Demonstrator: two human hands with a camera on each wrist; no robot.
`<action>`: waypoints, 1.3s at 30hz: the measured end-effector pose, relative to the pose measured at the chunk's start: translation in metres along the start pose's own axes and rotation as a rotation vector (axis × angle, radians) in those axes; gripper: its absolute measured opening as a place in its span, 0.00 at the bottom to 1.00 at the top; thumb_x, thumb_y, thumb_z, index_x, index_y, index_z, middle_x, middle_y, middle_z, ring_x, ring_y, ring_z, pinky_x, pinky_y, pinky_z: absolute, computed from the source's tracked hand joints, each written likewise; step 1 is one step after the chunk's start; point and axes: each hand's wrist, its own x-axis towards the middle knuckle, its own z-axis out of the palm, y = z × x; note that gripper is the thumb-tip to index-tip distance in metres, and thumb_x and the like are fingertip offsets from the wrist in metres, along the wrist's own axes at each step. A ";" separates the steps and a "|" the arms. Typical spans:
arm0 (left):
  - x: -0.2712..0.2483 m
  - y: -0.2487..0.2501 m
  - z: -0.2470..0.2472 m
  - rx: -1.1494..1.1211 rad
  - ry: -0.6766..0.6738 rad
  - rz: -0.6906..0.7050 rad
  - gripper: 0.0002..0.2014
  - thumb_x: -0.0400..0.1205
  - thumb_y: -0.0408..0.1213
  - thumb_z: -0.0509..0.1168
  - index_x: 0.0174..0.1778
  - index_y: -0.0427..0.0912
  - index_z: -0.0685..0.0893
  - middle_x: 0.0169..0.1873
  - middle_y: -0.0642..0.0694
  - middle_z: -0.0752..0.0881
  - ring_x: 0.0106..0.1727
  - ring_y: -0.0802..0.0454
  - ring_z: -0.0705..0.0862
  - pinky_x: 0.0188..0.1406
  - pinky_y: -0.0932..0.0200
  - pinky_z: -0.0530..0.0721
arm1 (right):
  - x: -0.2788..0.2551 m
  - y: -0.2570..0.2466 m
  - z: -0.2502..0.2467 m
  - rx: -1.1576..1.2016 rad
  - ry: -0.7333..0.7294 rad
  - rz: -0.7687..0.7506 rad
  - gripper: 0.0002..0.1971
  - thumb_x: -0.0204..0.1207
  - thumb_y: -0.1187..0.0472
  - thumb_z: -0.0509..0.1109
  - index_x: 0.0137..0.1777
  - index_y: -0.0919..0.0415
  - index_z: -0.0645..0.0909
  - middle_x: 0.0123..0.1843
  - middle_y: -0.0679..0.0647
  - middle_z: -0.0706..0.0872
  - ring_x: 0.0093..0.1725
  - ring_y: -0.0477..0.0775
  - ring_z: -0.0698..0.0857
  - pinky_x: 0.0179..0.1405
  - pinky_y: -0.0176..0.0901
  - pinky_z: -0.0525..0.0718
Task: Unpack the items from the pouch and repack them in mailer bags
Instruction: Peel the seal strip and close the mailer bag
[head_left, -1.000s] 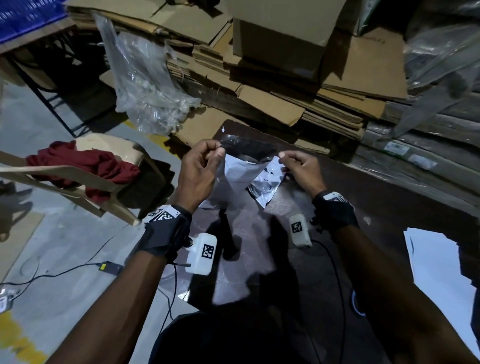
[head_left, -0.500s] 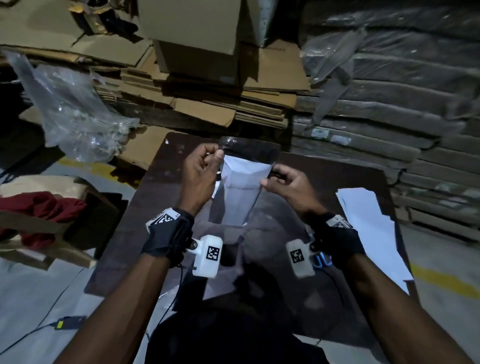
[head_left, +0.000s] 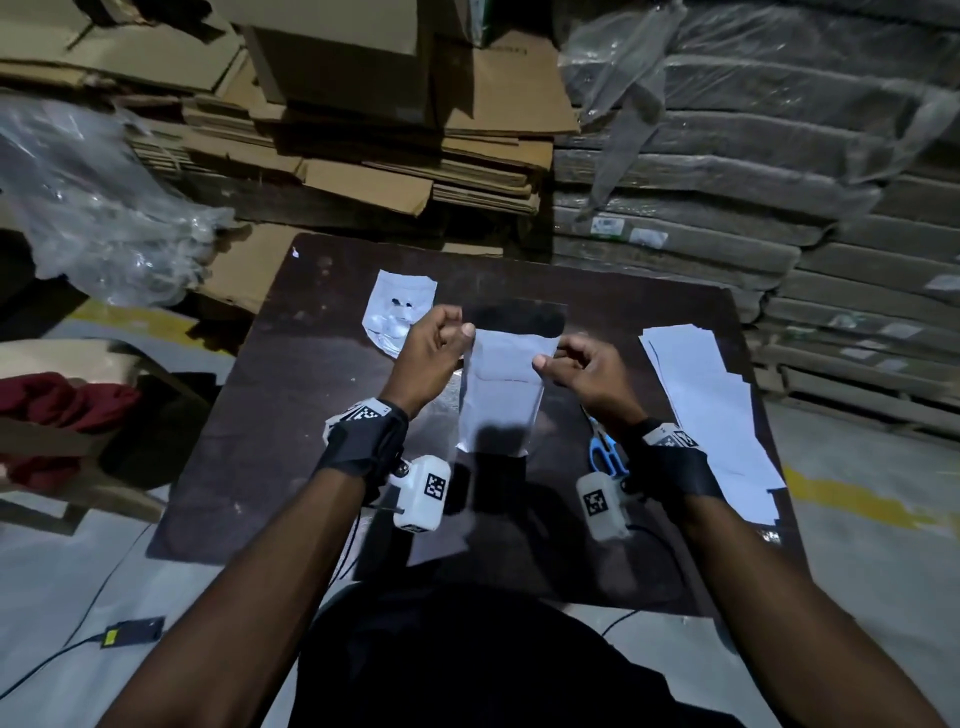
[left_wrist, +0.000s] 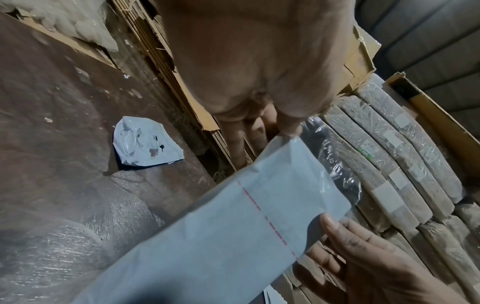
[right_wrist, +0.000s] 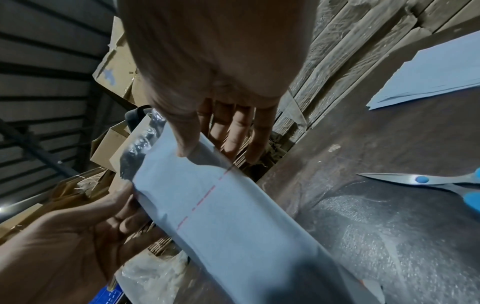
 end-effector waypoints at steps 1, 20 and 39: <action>0.000 0.002 0.001 -0.017 -0.026 0.009 0.05 0.86 0.32 0.63 0.56 0.41 0.78 0.39 0.47 0.85 0.43 0.49 0.83 0.49 0.48 0.85 | 0.000 -0.001 0.000 0.003 0.000 -0.006 0.20 0.77 0.72 0.72 0.29 0.48 0.79 0.20 0.38 0.73 0.24 0.37 0.70 0.30 0.30 0.72; 0.022 -0.004 -0.006 0.058 -0.027 -0.040 0.14 0.74 0.28 0.78 0.33 0.26 0.79 0.23 0.54 0.83 0.27 0.62 0.78 0.34 0.66 0.77 | 0.018 -0.004 -0.013 -0.009 0.084 0.031 0.13 0.72 0.66 0.78 0.29 0.62 0.80 0.27 0.52 0.79 0.30 0.47 0.77 0.34 0.35 0.80; 0.032 -0.004 -0.022 0.234 -0.159 0.071 0.04 0.74 0.21 0.73 0.42 0.31 0.87 0.45 0.46 0.90 0.45 0.62 0.87 0.45 0.66 0.83 | 0.033 0.002 -0.021 -0.131 -0.011 -0.032 0.07 0.70 0.74 0.77 0.47 0.68 0.88 0.42 0.54 0.89 0.39 0.37 0.85 0.43 0.26 0.81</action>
